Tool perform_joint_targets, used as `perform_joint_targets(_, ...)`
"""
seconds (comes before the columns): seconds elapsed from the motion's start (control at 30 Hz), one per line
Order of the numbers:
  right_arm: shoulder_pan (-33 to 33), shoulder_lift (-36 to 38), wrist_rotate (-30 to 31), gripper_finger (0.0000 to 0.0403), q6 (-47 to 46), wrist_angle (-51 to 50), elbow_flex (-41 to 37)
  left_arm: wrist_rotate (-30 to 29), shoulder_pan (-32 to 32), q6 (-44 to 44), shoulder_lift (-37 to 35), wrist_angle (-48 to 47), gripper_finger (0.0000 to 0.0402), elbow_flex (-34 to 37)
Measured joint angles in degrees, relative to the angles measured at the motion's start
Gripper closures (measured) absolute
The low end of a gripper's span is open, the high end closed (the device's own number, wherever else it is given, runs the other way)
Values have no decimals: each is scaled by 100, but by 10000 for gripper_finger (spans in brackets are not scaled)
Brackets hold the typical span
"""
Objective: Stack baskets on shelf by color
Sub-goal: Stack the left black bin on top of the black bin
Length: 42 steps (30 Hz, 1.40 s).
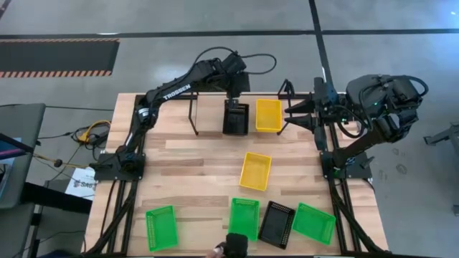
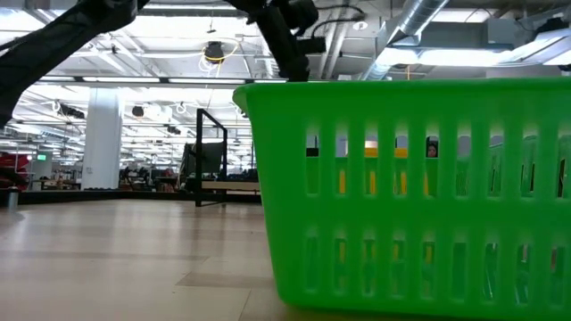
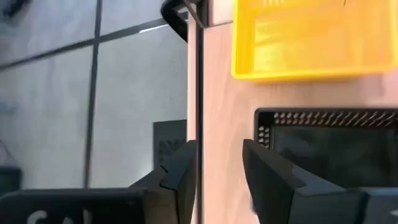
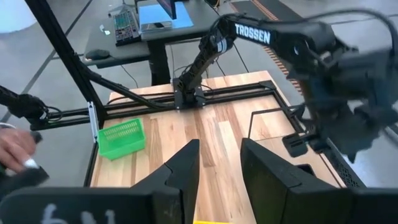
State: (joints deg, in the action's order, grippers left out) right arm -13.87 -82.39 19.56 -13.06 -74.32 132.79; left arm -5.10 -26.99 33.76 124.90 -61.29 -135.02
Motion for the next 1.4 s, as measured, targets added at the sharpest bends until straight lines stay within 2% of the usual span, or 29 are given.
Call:
perform_joint_targets(0.17, 168, -35, 1, 270, 10, -395, 0, 19, 119, -1005, -610, -365, 299, 54)
perform_joint_targets(0.37, 602, -280, -6, 276, 18, -1162, -4, -7, 375, -1621, -1579, -977, 329, 44)
perform_joint_targets(0.63, 1244, -939, -9, 282, 710, -1317, 0, -77, 982, -2483, -2682, -1702, 347, 41)
perform_joint_targets(0.73, 1556, -1326, -23, 307, 1017, -1436, 0, -437, 1336, -2866, -2943, -2074, 352, 44)
perform_joint_targets(0.9, 2054, -2122, -194, 390, 1349, -1561, 0, -1409, 2042, -3475, -3154, -2883, 371, 44)
perform_joint_targets(0.97, 2159, -2439, -392, 392, 1509, -1489, -2, -1633, 2322, -3746, -3241, -2850, 382, 135)
perform_joint_targets(1.17, 2316, -3406, -1164, 400, 2104, -713, -2, -1791, 3240, -3970, -3446, -2879, 399, 319)
perform_joint_targets(1.4, 2530, -4192, -1504, 401, 2256, -279, -4, -2811, 4070, -4367, -3755, -2875, 401, 319)
